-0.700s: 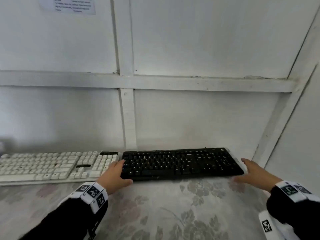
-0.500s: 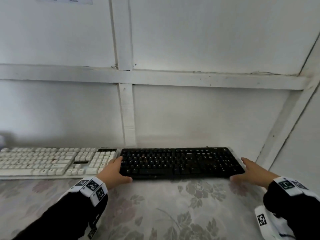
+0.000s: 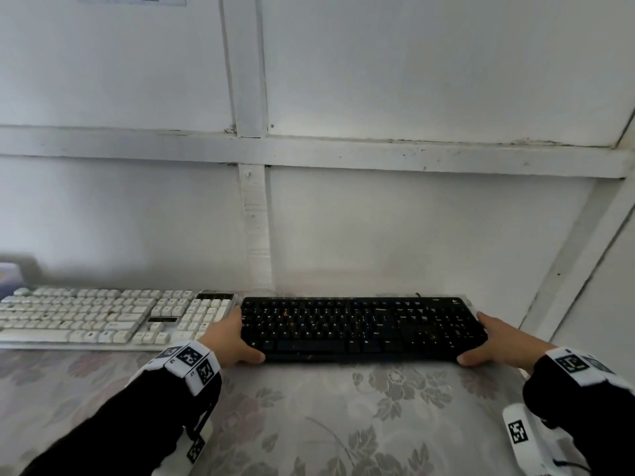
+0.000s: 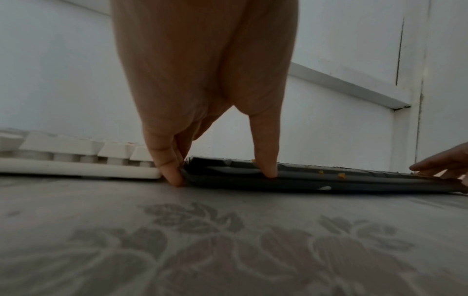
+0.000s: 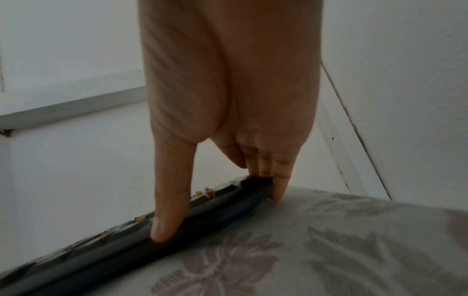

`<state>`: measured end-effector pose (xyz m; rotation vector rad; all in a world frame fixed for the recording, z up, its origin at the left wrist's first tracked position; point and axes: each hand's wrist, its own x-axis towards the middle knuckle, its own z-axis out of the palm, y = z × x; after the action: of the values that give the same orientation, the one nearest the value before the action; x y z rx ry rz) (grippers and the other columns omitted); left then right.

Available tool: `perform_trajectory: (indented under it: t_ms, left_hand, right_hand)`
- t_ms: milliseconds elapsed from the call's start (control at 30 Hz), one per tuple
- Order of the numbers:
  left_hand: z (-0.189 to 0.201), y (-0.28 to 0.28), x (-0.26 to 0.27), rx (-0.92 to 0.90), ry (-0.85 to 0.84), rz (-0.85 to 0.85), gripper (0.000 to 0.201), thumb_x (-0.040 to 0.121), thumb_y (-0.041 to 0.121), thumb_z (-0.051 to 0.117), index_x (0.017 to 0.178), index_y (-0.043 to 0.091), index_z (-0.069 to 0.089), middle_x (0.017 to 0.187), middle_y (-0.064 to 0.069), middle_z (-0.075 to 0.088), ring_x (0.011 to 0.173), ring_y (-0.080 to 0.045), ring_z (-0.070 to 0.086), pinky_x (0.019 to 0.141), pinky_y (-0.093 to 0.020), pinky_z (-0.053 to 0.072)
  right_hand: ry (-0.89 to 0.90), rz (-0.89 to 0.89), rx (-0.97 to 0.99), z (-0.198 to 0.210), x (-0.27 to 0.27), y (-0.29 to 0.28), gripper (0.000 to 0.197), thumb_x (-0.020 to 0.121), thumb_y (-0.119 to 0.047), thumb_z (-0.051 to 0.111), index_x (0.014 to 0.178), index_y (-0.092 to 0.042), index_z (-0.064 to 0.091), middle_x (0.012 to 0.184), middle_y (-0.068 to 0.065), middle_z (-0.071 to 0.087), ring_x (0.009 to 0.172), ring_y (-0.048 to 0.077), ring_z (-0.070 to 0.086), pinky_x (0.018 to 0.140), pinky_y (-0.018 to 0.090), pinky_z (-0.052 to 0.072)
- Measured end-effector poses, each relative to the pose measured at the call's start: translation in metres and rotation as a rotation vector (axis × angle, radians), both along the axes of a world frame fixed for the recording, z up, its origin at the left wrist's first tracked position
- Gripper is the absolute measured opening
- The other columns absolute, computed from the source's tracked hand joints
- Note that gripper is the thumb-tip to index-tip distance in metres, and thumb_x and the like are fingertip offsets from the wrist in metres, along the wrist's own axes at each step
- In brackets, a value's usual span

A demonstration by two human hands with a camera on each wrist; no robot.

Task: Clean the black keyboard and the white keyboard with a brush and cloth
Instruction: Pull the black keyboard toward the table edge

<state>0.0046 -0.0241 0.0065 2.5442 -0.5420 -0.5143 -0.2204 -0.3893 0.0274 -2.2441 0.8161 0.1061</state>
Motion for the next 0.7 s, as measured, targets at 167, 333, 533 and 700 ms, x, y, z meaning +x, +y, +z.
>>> perform_trajectory:
  t_ms: [167,333,533,700]
  left_hand:
    - [0.001,0.006,-0.009,-0.029,0.024,-0.030,0.076,0.061,0.024,0.083,0.126,0.015,0.045,0.112,0.001,0.059,0.104,-0.015,0.055,0.090,-0.024,0.043]
    - [-0.002,0.027,-0.026,-0.024,0.093,-0.051,0.066,0.051,0.029,0.087,0.108,0.021,0.055,0.107,0.003,0.061,0.100,-0.015,0.059,0.088,-0.026,0.048]
    - [-0.006,0.053,-0.049,-0.028,0.113,-0.077,0.059,0.055,0.022,0.086,0.105,0.025,0.054,0.104,0.008,0.055,0.094,-0.007,0.053,0.078,-0.017,0.042]
    - [-0.006,0.080,-0.067,0.006,0.093,-0.071,0.070,0.048,0.031,0.086,0.109,0.024,0.054,0.113,0.003,0.048,0.101,-0.014,0.053,0.091,-0.027,0.046]
  right_hand:
    - [0.058,-0.009,-0.033,0.002,-0.016,0.005,0.109,0.028,-0.041,0.095,0.123,-0.015,0.049,0.118,0.005,0.056,0.101,0.017,0.056,0.084,0.027,0.045]
    - [0.121,0.031,-0.061,-0.003,-0.040,0.006,0.102,0.012,-0.059,0.086,0.104,-0.028,0.054,0.114,0.004,0.050,0.105,0.019,0.053,0.086,0.029,0.046]
    - [0.196,0.052,-0.079,-0.005,-0.070,0.023,0.071,0.043,-0.038,0.089,0.104,-0.028,0.054,0.115,0.003,0.042,0.103,0.015,0.049,0.091,0.028,0.045]
    - [0.189,0.076,-0.060,-0.010,-0.091,0.043,0.074,0.049,-0.035,0.088,0.112,-0.028,0.049,0.114,0.000,0.037,0.105,0.014,0.045,0.090,0.026,0.043]
